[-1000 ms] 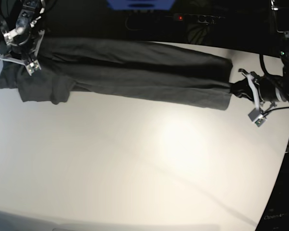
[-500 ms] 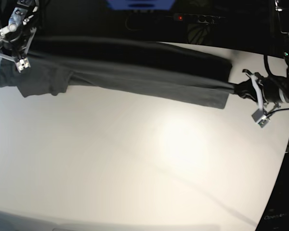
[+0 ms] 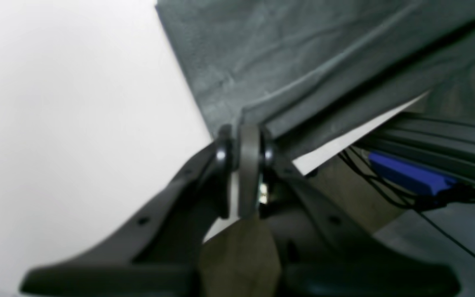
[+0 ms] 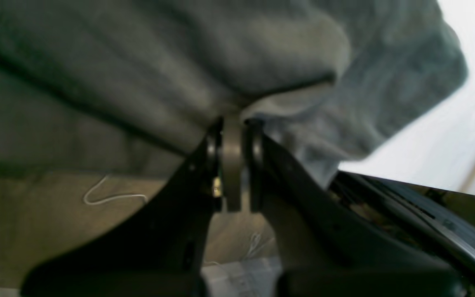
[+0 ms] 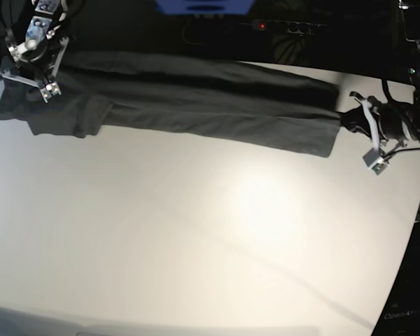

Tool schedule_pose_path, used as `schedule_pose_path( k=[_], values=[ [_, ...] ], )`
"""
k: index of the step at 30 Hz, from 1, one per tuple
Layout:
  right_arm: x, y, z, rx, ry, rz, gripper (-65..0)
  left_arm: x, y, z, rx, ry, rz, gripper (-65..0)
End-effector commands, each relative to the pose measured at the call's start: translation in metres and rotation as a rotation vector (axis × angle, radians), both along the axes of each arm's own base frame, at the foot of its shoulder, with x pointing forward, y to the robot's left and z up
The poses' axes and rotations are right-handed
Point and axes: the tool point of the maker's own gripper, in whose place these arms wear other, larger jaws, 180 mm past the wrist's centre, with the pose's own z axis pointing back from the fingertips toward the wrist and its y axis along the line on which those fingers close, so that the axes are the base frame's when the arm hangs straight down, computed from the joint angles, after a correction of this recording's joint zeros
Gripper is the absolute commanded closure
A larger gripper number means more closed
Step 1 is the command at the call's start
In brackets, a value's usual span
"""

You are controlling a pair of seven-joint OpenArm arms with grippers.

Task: Fold the T-shirt properly
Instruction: 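Move the right gripper inward along the folded edge toward the left gripper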

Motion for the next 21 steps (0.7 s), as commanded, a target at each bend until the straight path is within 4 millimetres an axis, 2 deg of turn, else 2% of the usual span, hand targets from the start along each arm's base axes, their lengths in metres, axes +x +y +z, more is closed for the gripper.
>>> schedule_pose_path(
  k=[1, 7, 12, 16, 21],
  values=[
    [0.001, -0.004, 0.004, -0.01, -0.013, 0.003, -0.7, 0.001, 0.004, 0.006, 0.017, -0.015, -0.013, -2.9],
    [0.007, 0.001, 0.001, 0.008, -0.027, -0.001, -0.7, -0.006, 0.005, 0.001, 0.016, 0.004, -0.013, -2.9],
    [-0.003, 0.004, -0.017, 0.041, 0.019, -0.019, -1.2, -0.01, 0.006, -0.002, 0.015, 0.02, -0.008, -2.9],
    [0.0, 0.005, -0.024, 0.056, 0.025, -0.027, -0.9, -0.011, 0.006, -0.002, 0.017, 0.021, -0.008, -3.2],
    [0.001, 0.002, -0.023, 0.051, 0.025, -0.033, -1.5, -0.011, 0.01, -0.004, 0.041, 0.026, -0.006, -3.2]
  ],
)
